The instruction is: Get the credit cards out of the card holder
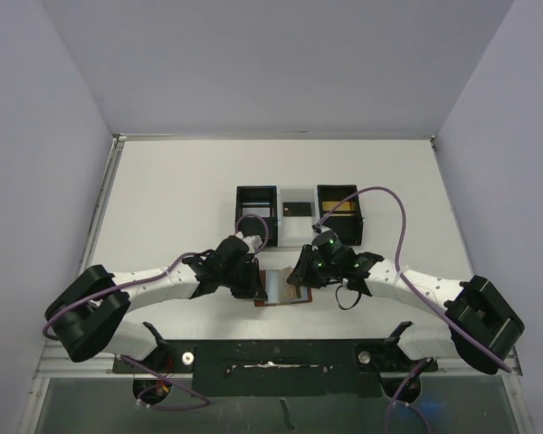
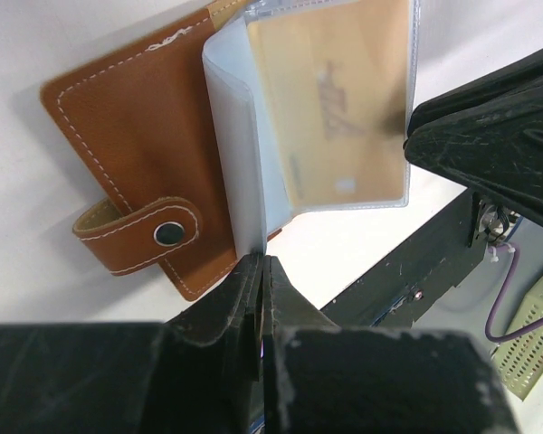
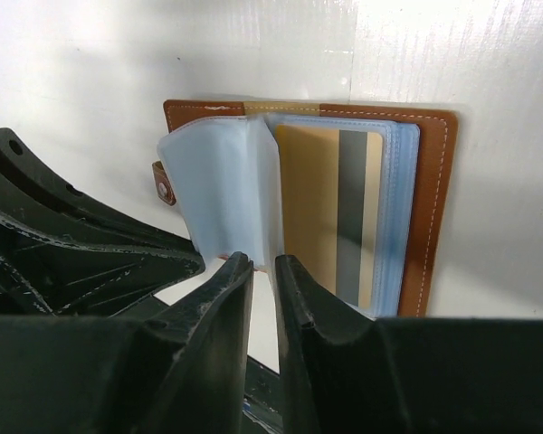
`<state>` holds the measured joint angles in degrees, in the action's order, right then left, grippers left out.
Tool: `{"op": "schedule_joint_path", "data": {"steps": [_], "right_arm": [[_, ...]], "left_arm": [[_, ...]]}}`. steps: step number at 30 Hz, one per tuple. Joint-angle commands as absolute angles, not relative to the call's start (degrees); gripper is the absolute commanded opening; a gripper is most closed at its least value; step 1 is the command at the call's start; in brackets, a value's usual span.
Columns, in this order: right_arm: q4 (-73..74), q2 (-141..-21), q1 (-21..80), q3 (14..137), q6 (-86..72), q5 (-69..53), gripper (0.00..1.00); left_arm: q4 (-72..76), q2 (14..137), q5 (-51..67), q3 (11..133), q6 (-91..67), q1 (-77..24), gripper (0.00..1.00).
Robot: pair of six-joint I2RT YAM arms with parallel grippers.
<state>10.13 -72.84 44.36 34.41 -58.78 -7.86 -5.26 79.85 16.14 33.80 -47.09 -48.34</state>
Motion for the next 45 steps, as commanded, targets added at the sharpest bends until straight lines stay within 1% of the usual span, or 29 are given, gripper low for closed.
{"op": "schedule_joint_path", "data": {"steps": [1, 4, 9, 12, 22, 37, 45], "right_arm": [[7.5, -73.3, 44.8, 36.1, -57.9, -9.7, 0.19], [7.2, -73.3, 44.8, 36.2, -57.9, -10.1, 0.20], [7.0, -74.4, 44.8, 36.9, -57.4, -11.1, 0.16], [5.3, -74.8, 44.9, 37.1, -57.4, -12.6, 0.16], [2.3, -74.3, 45.5, 37.1, -58.6, -13.8, 0.21], [0.6, -77.1, 46.3, 39.5, -57.7, -15.8, 0.29], [-1.6, -80.4, 46.6, 41.5, -57.3, -17.3, 0.32]], "left_arm": [[-3.5, 80.0, 16.1, 36.7, -46.0, -48.6, 0.00], [-3.7, 80.2, 16.0, 36.8, -45.9, -48.7, 0.00], [-3.6, 80.1, 16.0, 36.7, -45.9, -48.7, 0.00], [-3.7, 79.9, 15.9, 36.5, -46.0, -48.7, 0.00], [-3.5, 79.6, 15.5, 36.5, -46.1, -48.7, 0.00], [-5.1, 78.1, 13.5, 36.0, -46.4, -48.7, 0.00], [-9.1, 75.3, 9.4, 35.7, -47.3, -48.6, 0.00]]}}
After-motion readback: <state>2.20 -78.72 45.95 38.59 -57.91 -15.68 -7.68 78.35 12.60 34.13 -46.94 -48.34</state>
